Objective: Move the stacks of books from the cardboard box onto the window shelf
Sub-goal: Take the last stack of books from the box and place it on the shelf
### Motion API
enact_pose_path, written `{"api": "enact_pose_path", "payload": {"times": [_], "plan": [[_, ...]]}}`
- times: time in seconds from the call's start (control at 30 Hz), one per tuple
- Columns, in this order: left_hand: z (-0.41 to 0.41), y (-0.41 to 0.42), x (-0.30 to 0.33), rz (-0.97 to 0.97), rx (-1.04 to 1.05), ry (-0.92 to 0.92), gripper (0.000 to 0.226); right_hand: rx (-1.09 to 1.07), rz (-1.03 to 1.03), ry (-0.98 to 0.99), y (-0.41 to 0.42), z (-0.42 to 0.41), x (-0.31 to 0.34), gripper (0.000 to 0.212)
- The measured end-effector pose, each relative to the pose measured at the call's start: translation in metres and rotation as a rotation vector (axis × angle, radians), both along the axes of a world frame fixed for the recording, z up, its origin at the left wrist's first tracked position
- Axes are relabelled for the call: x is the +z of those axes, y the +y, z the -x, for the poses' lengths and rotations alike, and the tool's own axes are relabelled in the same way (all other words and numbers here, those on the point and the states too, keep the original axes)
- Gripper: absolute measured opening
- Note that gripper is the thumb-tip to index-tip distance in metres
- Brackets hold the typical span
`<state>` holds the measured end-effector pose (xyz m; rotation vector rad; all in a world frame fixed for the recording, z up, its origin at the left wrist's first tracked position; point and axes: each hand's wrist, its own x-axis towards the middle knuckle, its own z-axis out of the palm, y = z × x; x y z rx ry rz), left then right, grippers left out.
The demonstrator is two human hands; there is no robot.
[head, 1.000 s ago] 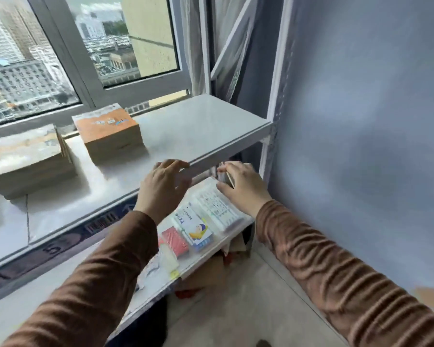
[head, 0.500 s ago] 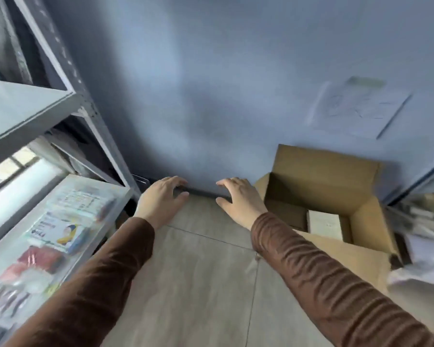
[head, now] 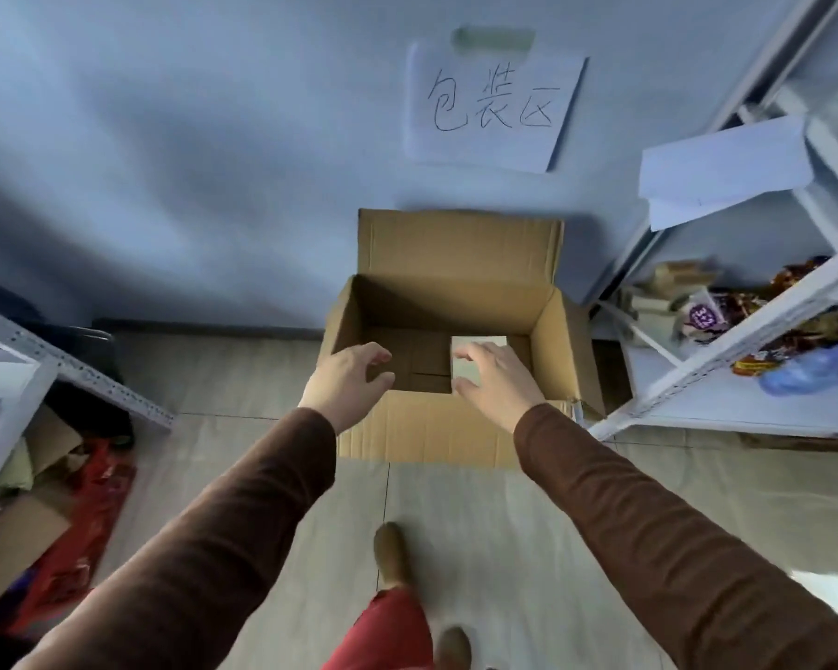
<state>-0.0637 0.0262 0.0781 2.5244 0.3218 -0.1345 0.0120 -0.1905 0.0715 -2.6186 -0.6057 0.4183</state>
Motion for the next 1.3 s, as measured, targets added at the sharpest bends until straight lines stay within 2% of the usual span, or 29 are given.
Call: {"api": "enact_pose_path", "payload": {"times": [0.23, 0.53, 0.8, 0.97, 1.13, 1.2, 1.3], "plan": [[-0.107, -0.028, -0.081, 0.083, -0.038, 0.101, 0.037, -0.139, 0.052, 0.146, -0.033, -0.094, -0.068, 0.047], [-0.216, -0.053, -0.213, 0.214, 0.010, 0.536, 0.058, -0.397, 0.053, 0.481, -0.056, -0.190, -0.182, 0.058], [-0.259, -0.069, -0.321, 0.406, 0.283, 0.831, 0.072, -0.656, 0.040, 0.774, -0.065, -0.235, -0.299, 0.070], [-0.264, -0.084, -0.369, 0.672, 0.490, 0.872, 0.067, -0.847, -0.043, 0.975, -0.065, -0.236, -0.353, 0.097], [-0.264, -0.099, -0.385, 0.903, 0.705, 0.837, 0.064, -0.990, -0.147, 1.063, -0.067, -0.231, -0.383, 0.116], [-0.262, -0.098, -0.386, 0.971, 0.732, 0.845, 0.065, -1.031, -0.253, 1.142, -0.069, -0.233, -0.385, 0.108], [-0.261, -0.092, -0.378, 1.031, 0.746, 0.825, 0.070, -1.007, -0.352, 1.159, -0.068, -0.232, -0.377, 0.078]]}}
